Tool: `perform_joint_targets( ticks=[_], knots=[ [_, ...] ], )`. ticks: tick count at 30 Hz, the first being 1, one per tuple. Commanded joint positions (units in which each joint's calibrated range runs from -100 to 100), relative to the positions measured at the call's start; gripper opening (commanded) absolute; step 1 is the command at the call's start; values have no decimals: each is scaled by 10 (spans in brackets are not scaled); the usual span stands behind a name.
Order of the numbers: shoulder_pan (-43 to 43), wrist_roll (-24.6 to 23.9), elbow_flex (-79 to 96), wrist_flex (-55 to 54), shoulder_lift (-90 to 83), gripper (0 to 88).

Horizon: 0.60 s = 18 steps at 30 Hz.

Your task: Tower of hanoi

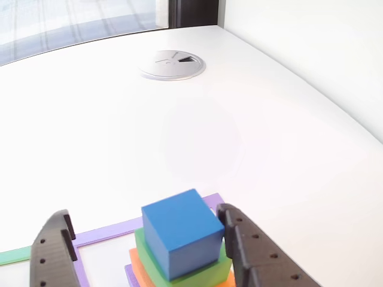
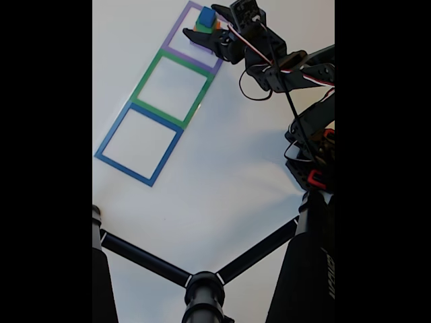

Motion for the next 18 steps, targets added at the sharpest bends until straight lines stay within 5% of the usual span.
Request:
perform_joint_targets(
  ticks=[1,18],
  knots=[
    [-9,0,-17,-15,-3,222],
    [-21,0,-13,-20,6,77]
  ],
)
